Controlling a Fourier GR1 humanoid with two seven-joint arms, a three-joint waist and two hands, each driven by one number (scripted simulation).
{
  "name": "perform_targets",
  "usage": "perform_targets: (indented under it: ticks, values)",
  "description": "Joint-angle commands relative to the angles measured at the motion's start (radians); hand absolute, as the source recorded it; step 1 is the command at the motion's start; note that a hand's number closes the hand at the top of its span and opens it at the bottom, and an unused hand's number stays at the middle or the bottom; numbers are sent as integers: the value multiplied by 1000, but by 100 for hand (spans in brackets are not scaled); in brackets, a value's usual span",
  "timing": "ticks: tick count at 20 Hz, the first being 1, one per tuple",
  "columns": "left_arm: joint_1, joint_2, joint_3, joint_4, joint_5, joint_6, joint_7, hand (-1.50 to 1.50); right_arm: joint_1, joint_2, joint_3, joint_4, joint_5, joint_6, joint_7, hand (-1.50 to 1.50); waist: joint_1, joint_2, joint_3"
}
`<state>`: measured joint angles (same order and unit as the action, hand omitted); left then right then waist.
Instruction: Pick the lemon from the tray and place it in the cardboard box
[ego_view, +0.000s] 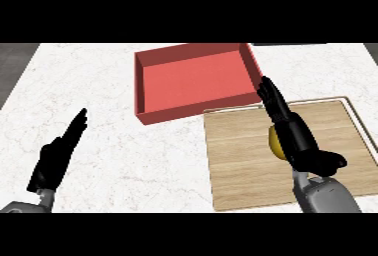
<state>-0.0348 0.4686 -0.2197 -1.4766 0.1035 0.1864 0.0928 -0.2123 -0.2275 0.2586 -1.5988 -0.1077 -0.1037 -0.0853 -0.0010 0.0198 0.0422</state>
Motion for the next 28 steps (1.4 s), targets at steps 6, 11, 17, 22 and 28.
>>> perform_targets:
  ticks: [6,11,17,22,28]
  values:
    - [-48,132,169,55,-93,122,12,0,72,-128,-205,99,-424,405,-38,-150,0,-14,-38]
    - [-10,101,159,82,-79,106,-23,0,166,-310,-104,295,62,363,-458,-150,10,-10,-38]
    - [-87,82,144,117,-91,91,30,0,103,-311,-217,539,-119,655,-782,-150,10,-11,-38]
    - [-27,63,128,74,-117,105,27,0,-53,-448,-210,643,102,522,-817,-150,27,-17,-40]
    - [-49,72,180,176,-94,64,-88,0,-155,-549,-71,666,306,505,-804,-150,29,-14,-42]
